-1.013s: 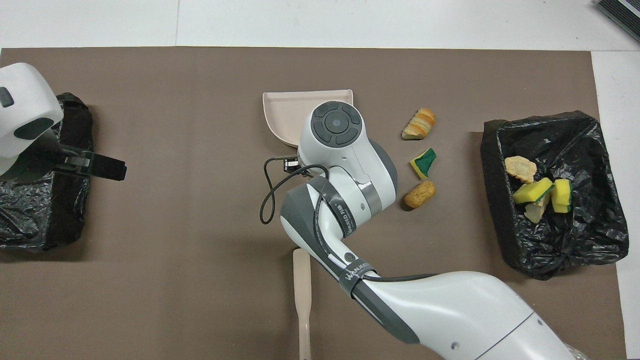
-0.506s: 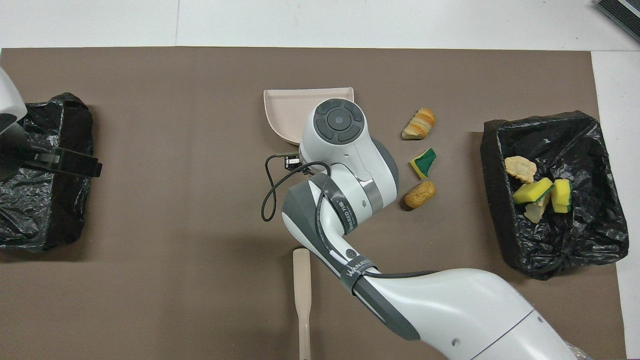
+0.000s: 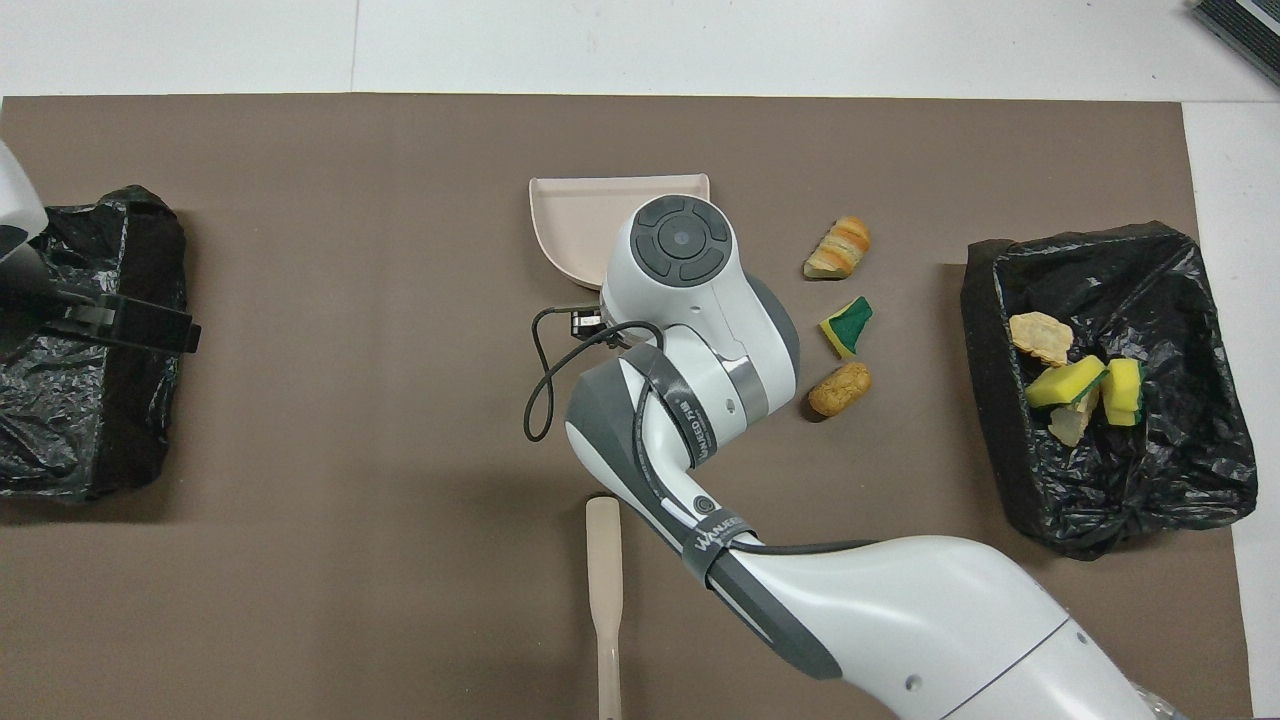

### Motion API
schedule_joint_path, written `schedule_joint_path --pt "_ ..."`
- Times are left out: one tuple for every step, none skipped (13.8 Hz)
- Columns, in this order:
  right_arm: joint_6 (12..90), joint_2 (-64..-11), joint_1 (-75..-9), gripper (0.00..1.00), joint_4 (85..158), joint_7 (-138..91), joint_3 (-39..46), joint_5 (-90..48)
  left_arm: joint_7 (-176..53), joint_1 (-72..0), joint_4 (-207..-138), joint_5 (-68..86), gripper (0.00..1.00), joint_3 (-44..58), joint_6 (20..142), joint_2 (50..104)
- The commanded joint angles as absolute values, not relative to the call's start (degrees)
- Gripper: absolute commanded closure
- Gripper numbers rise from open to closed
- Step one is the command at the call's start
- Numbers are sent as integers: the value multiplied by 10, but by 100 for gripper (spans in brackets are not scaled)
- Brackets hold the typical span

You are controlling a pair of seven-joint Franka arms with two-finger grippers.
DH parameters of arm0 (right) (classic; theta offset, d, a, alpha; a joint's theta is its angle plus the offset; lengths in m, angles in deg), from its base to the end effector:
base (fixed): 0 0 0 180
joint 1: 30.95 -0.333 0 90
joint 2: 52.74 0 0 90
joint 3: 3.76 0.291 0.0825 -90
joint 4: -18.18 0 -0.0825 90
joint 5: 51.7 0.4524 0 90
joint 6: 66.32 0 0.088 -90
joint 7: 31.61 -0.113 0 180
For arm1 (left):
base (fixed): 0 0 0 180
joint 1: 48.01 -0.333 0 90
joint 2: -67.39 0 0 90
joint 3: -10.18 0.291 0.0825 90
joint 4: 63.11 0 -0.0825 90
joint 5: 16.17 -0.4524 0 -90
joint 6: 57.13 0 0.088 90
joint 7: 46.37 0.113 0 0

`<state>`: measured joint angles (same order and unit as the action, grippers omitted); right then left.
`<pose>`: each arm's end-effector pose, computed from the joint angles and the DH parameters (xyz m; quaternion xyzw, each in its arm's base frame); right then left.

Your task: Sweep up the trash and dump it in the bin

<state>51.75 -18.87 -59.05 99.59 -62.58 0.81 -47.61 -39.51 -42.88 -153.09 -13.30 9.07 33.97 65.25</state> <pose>0.6495 0.4107 0.3029 -0.9982 0.0085 0.0071 0.0590 0.6106 -0.0726 0.6187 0.9927 -0.1142 0.0286 0.0245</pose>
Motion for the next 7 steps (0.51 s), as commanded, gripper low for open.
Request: schedule_joint_path --pt "529 -185 -585 100 1000 -620 11 -457 -390 -432 -1513 -142 0 90 323 659" --pt "529 -184 -584 100 1000 -618 12 -457 -390 -433 -1514 -141 0 90 324 658" --pt "529 -184 -584 100 999 -618 12 -457 -391 -433 -1514 -141 0 90 325 658" --pt "529 -184 -580 100 999 -617 12 -457 -391 -433 -1514 -141 0 89 325 657" --pt "529 -184 -580 100 1000 -617 12 -456 -392 -433 -1514 -141 0 89 325 657" --pt "530 -184 -581 100 1000 -617 12 -452 -393 -433 -1514 -141 0 89 324 656" --pt "532 -182 -582 100 1000 -618 12 -451 -393 -433 -1515 -141 0 88 323 655"
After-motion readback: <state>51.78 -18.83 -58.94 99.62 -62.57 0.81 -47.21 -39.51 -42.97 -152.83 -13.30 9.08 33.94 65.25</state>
